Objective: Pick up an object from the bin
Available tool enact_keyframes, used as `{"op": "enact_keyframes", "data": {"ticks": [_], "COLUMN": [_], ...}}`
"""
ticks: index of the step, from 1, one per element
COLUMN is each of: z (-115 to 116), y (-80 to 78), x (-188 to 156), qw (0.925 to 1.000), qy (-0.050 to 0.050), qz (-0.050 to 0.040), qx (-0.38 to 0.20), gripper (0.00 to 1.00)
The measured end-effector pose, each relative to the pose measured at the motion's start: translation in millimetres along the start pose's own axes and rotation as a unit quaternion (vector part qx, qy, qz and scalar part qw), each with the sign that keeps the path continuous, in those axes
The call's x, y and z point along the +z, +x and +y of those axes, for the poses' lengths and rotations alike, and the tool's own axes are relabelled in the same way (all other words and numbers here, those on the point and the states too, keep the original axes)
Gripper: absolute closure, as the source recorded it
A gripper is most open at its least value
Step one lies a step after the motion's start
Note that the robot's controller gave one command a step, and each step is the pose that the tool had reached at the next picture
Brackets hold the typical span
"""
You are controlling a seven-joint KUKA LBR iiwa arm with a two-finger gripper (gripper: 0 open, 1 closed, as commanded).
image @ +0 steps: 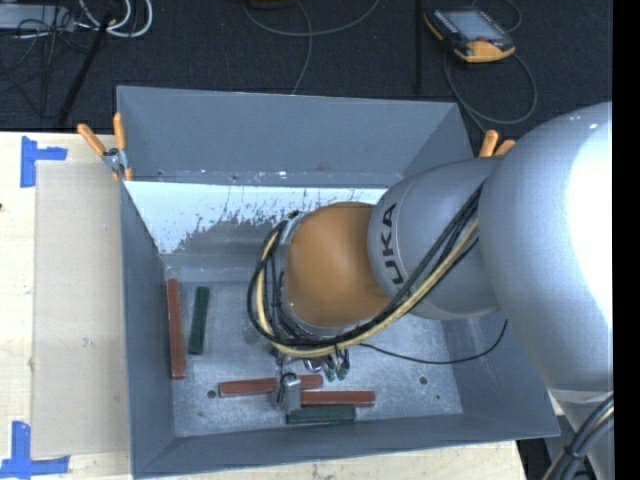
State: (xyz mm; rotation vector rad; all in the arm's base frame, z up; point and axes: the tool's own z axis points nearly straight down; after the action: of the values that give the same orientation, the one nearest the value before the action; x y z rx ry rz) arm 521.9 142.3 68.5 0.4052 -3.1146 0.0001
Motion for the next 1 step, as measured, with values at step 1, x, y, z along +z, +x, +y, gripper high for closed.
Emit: {"op": "enact_keyframes", "data": {"ticks": [1], "z": [-0.5], "y": [0.3], "x": [-3.7], "qw": [1.0], "qy": [0.0], "qz": [0.0014], "qx": [0.002], "gripper": [1.0]}}
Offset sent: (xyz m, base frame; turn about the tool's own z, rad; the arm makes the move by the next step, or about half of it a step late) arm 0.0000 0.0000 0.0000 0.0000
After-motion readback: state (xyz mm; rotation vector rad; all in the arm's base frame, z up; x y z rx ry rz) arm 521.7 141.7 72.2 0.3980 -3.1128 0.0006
